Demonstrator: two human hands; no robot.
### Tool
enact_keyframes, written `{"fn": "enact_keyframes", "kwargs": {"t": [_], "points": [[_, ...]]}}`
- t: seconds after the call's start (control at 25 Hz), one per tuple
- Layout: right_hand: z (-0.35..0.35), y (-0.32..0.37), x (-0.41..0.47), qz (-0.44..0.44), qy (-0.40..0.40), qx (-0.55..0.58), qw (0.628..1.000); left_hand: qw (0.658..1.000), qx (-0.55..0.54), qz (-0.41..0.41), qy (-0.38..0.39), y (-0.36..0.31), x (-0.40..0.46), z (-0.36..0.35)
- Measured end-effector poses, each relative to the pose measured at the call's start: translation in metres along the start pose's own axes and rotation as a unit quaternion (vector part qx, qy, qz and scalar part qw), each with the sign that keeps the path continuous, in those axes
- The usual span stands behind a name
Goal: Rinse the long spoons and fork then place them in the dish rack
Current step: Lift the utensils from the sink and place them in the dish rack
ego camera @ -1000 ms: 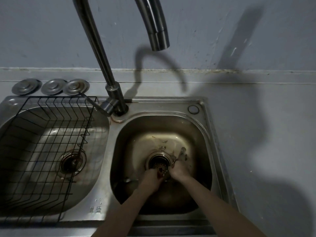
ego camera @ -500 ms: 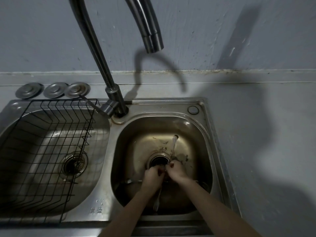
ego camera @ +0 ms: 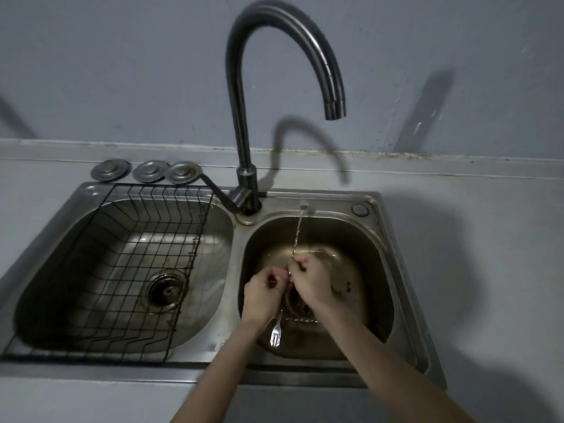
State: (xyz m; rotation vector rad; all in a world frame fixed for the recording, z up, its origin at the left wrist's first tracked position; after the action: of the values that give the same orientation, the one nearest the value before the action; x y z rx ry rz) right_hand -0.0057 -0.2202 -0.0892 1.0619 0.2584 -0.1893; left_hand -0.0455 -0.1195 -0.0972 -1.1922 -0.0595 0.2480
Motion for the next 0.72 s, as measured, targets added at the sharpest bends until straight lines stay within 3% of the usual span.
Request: {"fn": "enact_keyframes", "kwargs": {"t": [0.12, 0.32, 0.72], "points": [[-0.023, 0.038, -0.019, 0.059, -0.004, 0.008, 0.998, 0.998, -0.002, -0.045, -0.044, -0.006, -0.007, 0.047], [-0.08, 0.085, -0.041, 0.087, 0.029, 0.021, 0.996, 0.994, -0.031, -0.051, -0.088, 0.007, -0.014, 0.121], [-0.208, 0.133, -0.049, 0.08, 0.112, -0.033, 0.99, 0.991, 0.018, 0.007, -0.13, 0.064, -0.008, 0.237]]}}
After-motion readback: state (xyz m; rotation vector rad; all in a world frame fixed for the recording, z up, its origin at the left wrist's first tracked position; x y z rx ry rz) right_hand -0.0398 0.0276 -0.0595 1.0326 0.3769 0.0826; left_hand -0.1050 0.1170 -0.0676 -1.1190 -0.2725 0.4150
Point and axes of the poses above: each hand's wrist, its own x-axis towards the middle knuckle, its own z-axis out of the back of the hand, y = z × x, the point moved 4 cm from there along x, towards the middle knuckle, and after that the axes turned 8 degrees about -z, right-handed, at the moved point
